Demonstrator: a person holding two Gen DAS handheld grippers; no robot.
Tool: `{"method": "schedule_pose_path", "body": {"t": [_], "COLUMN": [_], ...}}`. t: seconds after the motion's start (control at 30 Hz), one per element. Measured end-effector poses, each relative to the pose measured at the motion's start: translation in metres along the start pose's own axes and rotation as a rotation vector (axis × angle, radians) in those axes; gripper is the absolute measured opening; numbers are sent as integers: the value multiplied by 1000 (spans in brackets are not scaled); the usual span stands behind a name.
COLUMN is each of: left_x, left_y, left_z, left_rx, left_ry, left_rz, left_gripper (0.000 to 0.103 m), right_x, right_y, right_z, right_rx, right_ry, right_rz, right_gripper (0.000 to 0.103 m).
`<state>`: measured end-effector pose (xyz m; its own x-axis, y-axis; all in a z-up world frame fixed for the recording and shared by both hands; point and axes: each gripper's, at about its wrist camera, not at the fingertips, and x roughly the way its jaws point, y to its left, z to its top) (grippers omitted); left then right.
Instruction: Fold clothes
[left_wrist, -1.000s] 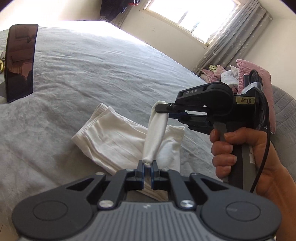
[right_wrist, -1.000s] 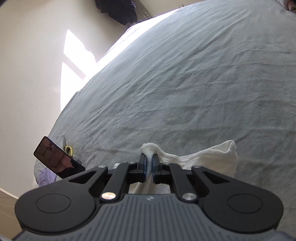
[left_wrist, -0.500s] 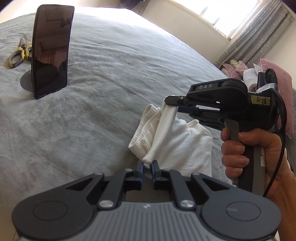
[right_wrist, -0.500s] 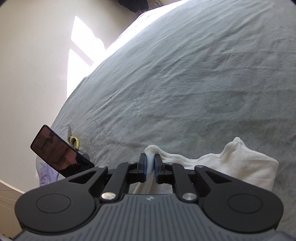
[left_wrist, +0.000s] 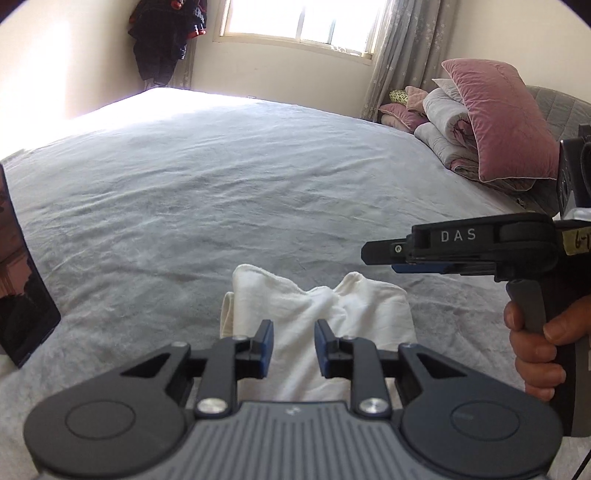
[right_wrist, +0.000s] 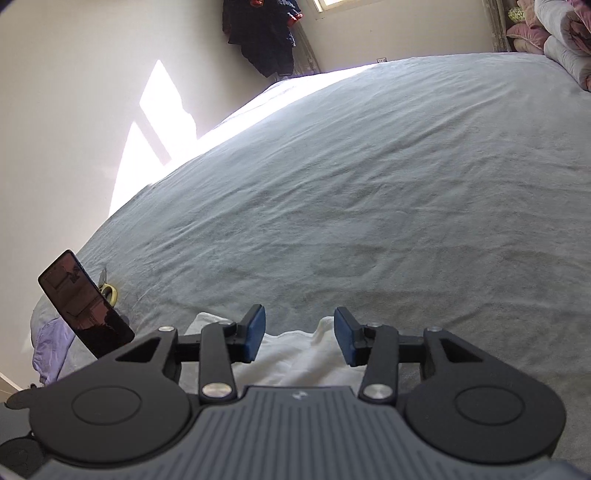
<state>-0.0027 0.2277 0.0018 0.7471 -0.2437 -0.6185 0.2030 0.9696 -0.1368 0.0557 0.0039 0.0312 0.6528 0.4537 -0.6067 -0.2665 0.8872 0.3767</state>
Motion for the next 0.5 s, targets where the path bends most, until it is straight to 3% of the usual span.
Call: {"method": "schedule_pose_path", "body": {"t": [0.1,0.3,0.37,0.4,0.5], "left_x": [22,50,55,56,50], "left_y": [1,23,29,31,38], "left_z": [1,-1,2,4,10], "left_rx": [45,23,25,25,4], "left_ry": [-24,-38,-38,-37,-38], "left_rz": [13,76,97,105,116], "left_gripper": [23,23,25,31,32], "right_x": [3,27,38,39,38], "right_y": [-5,-14,-20,-22,-26], "right_z": [-12,-25,-25,-24,-19], "right_rx": [-37,-80,-81,-86,-93], "right_ry": [10,47,47,38,17], "right_rz": [-15,-37,-59,-73,-112], "right_gripper": [46,39,27,24,21]}}
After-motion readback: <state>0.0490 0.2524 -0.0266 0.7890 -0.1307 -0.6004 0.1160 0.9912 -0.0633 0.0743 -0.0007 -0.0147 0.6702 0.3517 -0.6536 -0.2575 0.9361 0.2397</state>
